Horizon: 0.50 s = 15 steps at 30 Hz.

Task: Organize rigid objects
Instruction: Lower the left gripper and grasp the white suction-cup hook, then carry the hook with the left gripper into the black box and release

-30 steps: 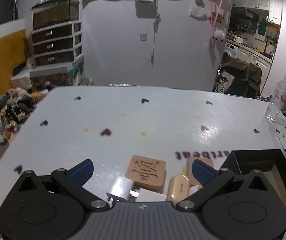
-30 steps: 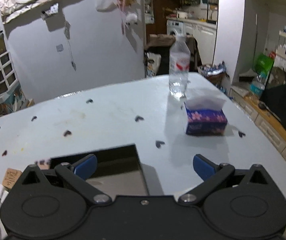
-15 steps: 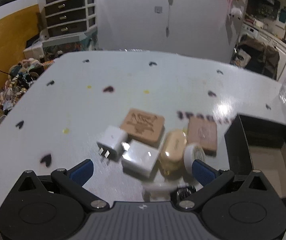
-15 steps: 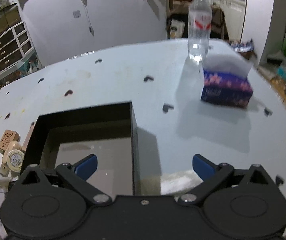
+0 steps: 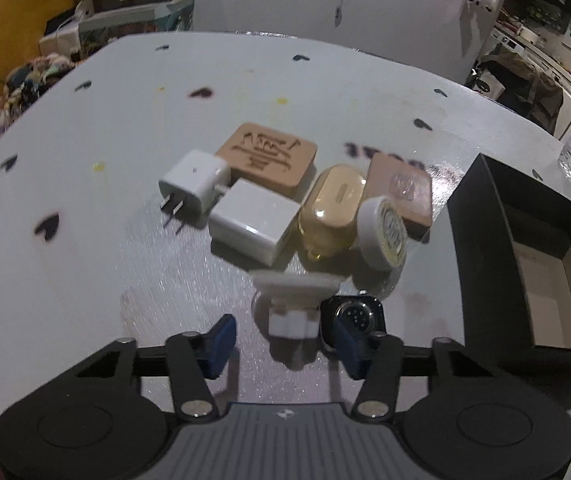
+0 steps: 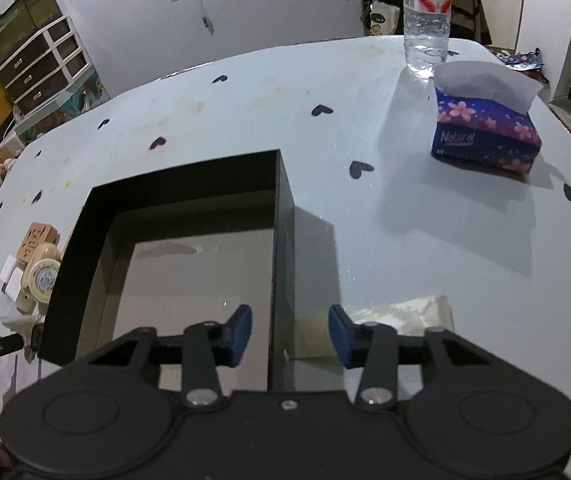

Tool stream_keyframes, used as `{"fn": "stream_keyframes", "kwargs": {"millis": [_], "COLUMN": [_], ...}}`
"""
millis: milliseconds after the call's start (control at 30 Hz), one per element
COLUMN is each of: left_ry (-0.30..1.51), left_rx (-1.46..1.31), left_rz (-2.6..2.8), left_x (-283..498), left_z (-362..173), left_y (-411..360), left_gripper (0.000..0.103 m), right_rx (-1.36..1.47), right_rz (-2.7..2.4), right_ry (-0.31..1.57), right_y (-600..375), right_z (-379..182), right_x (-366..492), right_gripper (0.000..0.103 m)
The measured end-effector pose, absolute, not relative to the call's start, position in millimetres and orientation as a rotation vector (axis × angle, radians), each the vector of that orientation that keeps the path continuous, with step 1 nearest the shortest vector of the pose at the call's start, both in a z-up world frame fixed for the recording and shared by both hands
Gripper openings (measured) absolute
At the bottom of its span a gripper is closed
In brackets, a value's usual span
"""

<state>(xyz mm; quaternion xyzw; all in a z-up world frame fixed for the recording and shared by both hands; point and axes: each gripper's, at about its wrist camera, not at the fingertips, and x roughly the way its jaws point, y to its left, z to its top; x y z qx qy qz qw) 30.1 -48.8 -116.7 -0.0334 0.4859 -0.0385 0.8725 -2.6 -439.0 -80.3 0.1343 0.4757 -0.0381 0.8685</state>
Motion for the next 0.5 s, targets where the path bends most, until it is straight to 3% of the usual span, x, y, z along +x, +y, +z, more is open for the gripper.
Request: {"fn": "stream_keyframes", "kwargs": {"millis": [267,333,400,500], "left_ry": [0.978,0.972,0.965,0.96], "left_rx": [-0.099,-0.106,-0.11,-0.097], "left_rz": [-0.073,-0.078,-0.087,-0.091], "left_x": [35.3,37.5,38.3,39.3], "left_z": [-123.9,-123.7,-122.8,-121.9], "left_y": [-49.5,-49.8,-50.7,-52.8], "left_gripper": [0.05,0.046,0.033,0.031], "right_rx": [0.28,0.28,0.275,0.274], "right_rz": [-0.055,-0.05,-0.048,-0.045], "right_ry": [1.016,1.016,1.017,1.018], "right_y": [-436.8,-436.0,-435.2,-433.5], "right_z": [-84.4,-84.4,-84.3,-84.1], "right_x": [-5.2,-5.2,-5.1,-4.7], "right_gripper": [0.022,0.018,0.012,0.008]}}
